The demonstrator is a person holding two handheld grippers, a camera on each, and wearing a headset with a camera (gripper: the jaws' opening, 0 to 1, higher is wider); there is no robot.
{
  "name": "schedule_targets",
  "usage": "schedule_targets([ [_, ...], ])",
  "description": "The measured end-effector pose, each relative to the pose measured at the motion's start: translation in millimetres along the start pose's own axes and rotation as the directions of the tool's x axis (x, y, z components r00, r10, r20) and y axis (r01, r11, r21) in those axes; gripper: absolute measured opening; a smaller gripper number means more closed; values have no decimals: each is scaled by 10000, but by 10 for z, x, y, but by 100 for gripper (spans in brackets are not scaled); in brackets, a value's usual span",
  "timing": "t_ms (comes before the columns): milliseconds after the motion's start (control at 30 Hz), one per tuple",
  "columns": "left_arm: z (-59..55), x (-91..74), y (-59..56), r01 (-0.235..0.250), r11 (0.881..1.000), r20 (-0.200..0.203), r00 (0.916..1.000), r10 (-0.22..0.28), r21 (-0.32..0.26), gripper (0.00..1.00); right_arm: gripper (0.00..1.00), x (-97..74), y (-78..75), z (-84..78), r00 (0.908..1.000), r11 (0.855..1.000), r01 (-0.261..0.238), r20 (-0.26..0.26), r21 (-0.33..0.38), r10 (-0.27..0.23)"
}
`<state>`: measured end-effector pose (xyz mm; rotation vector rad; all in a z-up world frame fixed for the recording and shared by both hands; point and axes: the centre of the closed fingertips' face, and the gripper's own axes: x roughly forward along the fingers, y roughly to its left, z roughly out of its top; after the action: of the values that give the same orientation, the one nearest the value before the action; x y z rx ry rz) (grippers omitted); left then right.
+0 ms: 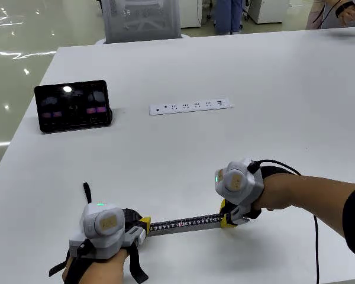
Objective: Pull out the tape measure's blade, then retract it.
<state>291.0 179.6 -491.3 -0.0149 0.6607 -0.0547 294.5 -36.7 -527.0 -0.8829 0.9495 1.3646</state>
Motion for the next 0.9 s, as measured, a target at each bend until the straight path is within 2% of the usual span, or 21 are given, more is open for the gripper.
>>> schedule_targets([
  [900, -23, 19, 4, 12, 10000, -63, 10000, -12, 8, 62, 11, 60, 5, 85, 9999, 9998, -76, 116, -160, 78],
])
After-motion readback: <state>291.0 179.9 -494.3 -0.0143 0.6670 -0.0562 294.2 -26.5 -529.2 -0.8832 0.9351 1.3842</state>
